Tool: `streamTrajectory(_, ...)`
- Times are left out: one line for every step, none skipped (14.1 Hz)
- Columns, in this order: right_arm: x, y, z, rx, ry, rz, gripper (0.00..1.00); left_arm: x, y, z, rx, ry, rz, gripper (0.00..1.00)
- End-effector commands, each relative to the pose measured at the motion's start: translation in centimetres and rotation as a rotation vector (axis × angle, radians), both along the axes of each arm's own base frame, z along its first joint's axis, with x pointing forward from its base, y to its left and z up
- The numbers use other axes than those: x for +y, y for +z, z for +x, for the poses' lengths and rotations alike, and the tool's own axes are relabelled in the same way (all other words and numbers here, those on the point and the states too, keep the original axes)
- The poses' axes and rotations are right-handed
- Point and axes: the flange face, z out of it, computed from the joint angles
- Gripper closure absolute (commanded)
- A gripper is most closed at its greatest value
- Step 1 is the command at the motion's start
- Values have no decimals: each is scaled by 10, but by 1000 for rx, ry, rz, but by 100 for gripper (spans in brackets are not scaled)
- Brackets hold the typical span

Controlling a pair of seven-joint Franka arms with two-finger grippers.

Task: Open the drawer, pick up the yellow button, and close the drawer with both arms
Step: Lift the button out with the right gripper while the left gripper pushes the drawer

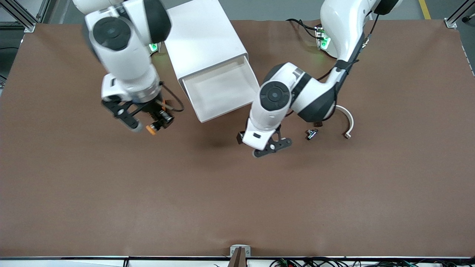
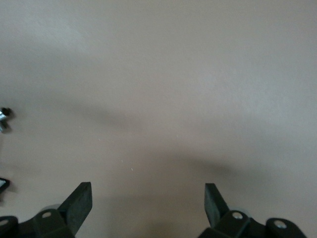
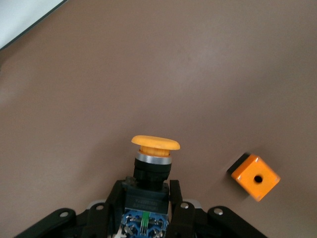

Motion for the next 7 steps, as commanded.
streamTrajectory(-55, -12, 21, 35, 121, 0, 100, -20, -1, -23, 0, -20, 15, 0)
streamTrajectory(-76, -12, 29, 38, 157, -4, 100, -28, -4, -30, 4, -19, 19, 0)
streamTrajectory(-96, -14, 35, 46, 202, -7, 100, -36, -5, -39, 7, -25, 21, 0)
streamTrajectory(-120, -19, 43, 58, 240, -11, 100, -43, -6, -46, 10, -32, 22, 0)
streamTrajectory(-140, -26, 50, 71, 267, -14, 100, -48, -6, -51, 11, -31, 22, 0)
streamTrajectory(-157, -30, 56, 70, 298, -15, 100, -56, -6, -59, 14, -31, 20, 0)
streamTrajectory(-172, -37, 61, 75, 323, -15, 100, -62, -7, -65, 17, -27, 21, 0)
